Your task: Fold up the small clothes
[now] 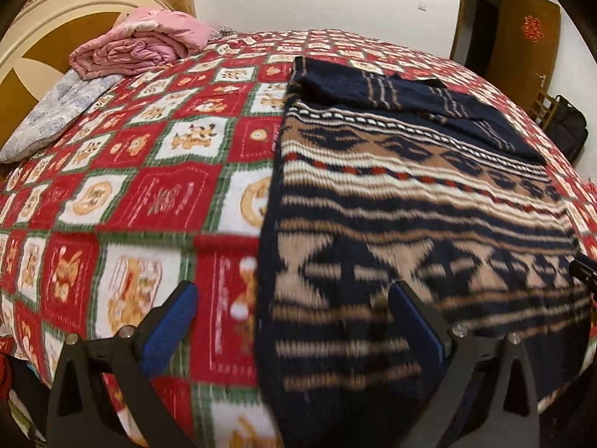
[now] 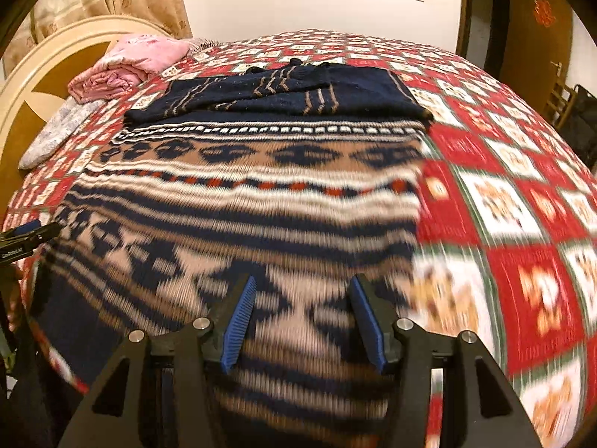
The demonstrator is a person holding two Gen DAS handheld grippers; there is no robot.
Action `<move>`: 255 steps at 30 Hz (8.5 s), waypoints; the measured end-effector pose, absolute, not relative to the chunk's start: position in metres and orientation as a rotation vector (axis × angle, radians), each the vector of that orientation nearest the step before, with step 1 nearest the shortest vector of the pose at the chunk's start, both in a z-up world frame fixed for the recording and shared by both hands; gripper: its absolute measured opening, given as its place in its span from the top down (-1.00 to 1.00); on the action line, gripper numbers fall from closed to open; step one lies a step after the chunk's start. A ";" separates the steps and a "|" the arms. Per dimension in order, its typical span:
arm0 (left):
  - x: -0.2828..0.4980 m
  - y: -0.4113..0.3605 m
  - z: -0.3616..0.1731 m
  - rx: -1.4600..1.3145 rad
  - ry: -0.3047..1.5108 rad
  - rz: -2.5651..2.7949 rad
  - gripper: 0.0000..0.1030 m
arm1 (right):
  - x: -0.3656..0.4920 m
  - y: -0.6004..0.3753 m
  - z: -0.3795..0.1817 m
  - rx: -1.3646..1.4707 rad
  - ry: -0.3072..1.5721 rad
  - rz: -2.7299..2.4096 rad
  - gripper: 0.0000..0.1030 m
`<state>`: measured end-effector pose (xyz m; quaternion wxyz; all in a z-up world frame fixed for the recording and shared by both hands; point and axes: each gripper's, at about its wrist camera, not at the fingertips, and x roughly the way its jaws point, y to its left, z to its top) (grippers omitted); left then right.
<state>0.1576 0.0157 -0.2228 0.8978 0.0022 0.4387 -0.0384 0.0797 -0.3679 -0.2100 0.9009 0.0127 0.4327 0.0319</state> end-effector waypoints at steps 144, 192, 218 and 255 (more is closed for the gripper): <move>0.363 0.014 -0.188 -0.243 0.884 -0.262 -0.23 | 0.282 -0.489 -0.182 0.392 0.868 0.071 -0.28; 0.375 -0.002 -0.183 -0.132 0.852 -0.069 -0.81 | 0.250 -0.433 -0.206 0.162 0.829 -0.001 0.08; 0.337 0.010 -0.232 -0.078 0.947 -0.103 -0.90 | 0.245 -0.419 -0.202 0.054 0.890 -0.112 0.08; 0.327 0.130 -0.222 -0.321 0.900 -0.097 -0.93 | 0.273 -0.072 -0.202 -0.445 0.754 0.439 0.08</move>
